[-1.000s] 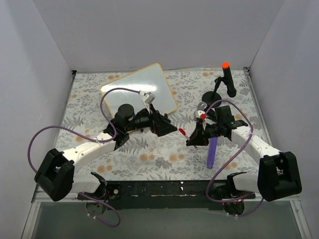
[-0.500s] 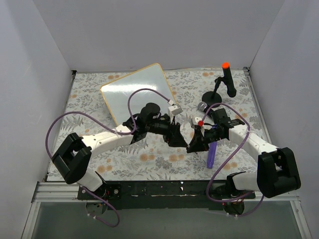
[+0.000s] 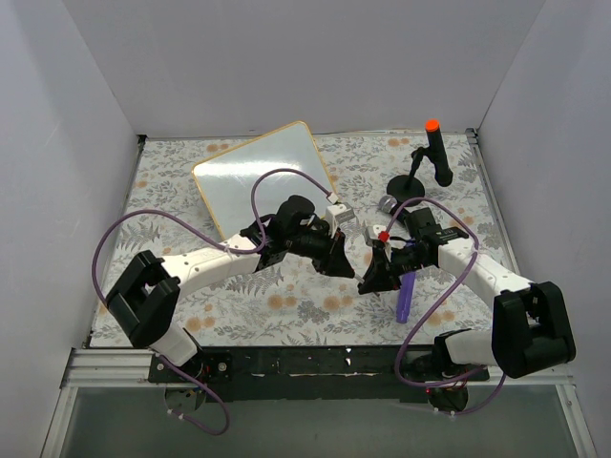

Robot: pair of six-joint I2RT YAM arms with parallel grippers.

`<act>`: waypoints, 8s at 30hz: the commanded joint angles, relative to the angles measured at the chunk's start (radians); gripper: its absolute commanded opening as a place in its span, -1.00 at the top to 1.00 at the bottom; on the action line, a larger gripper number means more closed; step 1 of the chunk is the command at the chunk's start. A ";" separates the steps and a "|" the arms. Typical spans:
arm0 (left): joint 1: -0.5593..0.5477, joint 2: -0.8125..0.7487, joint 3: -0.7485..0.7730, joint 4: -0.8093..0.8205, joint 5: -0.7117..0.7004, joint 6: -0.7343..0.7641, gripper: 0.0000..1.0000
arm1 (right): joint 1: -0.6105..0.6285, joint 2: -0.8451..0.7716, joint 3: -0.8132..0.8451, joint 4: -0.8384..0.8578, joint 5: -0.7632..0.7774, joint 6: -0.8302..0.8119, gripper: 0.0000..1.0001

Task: Write a sentence on the whiteboard
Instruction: Open the whiteboard marker at the center of the board.

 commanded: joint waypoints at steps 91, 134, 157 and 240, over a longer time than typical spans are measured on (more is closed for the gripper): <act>-0.022 -0.285 -0.556 1.121 -0.375 -0.365 1.00 | 0.022 0.041 0.342 0.061 -0.306 0.560 0.49; -0.022 -0.331 -0.697 1.345 -0.442 -0.435 1.00 | 0.022 0.038 0.320 0.092 -0.362 0.548 0.00; -0.023 -0.437 -0.762 1.482 -0.694 -0.492 1.00 | 0.140 0.184 0.663 0.029 -0.242 0.683 -0.17; -0.025 -0.367 -0.529 0.822 -0.159 -0.223 1.00 | -0.066 -0.031 0.410 0.093 -0.290 0.658 -0.47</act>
